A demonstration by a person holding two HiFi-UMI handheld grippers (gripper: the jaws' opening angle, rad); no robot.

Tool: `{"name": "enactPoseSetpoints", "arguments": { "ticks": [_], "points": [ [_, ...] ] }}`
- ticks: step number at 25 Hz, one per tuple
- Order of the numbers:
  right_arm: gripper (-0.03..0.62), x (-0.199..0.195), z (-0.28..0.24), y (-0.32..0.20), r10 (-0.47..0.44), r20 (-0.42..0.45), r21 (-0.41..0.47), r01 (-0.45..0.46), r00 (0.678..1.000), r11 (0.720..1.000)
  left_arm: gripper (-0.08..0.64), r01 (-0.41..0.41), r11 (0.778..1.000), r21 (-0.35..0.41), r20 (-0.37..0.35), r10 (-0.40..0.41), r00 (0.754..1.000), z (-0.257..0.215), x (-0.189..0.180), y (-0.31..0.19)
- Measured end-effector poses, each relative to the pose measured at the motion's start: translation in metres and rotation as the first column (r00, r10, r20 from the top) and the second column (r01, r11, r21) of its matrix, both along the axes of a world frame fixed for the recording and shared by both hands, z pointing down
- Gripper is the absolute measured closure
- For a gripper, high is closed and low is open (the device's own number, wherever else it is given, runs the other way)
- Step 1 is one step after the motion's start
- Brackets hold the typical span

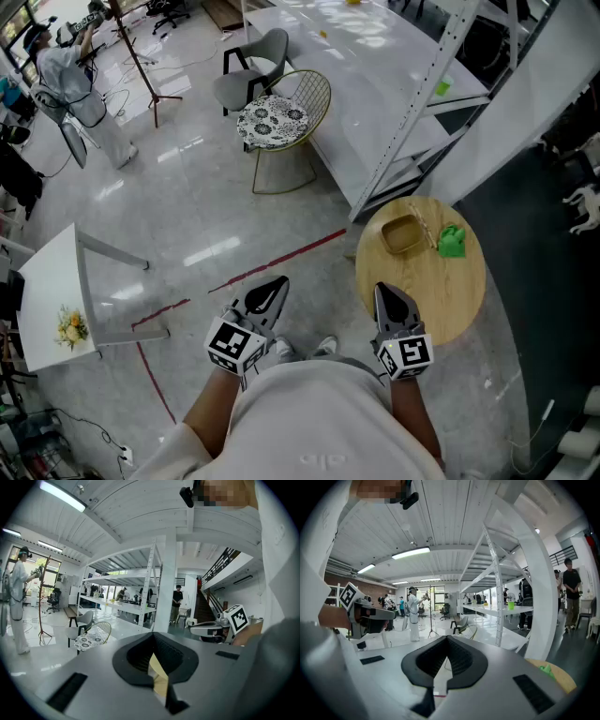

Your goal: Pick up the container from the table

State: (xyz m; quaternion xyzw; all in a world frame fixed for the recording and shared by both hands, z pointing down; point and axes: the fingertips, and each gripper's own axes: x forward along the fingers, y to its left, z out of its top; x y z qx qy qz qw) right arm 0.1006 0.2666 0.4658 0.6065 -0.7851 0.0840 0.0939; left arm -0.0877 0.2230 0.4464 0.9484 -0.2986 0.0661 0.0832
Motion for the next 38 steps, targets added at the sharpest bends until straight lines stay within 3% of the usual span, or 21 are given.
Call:
{"name": "enactPoseSetpoints", "arguments": {
  "ticks": [14, 21, 29, 38],
  "points": [
    [0.568, 0.089, -0.003, 0.02, 0.009, 0.086, 0.029, -0.012, 0.996, 1.0, 0.545, -0.026, 1.0, -0.001, 0.026, 0.026, 0.999, -0.007, 0.101, 0.008],
    [0.568, 0.124, 0.021, 0.001, 0.033, 0.117, -0.006, -0.032, 0.993, 0.999, 0.545, -0.014, 0.999, -0.033, 0.042, 0.015, 0.999, 0.01, 0.133, -0.012],
    [0.566, 0.137, 0.043, -0.074, 0.097, 0.098, -0.049, -0.093, 0.99, 0.995, 0.545, -0.039, 0.998, -0.047, 0.041, 0.041, 0.998, 0.031, 0.133, -0.099],
    [0.566, 0.128, 0.052, -0.192, 0.278, 0.114, -0.138, -0.262, 0.954, 0.955, 0.545, -0.197, 0.979, -0.06, 0.026, 0.199, 0.98, 0.03, 0.124, -0.234]
  ]
}}
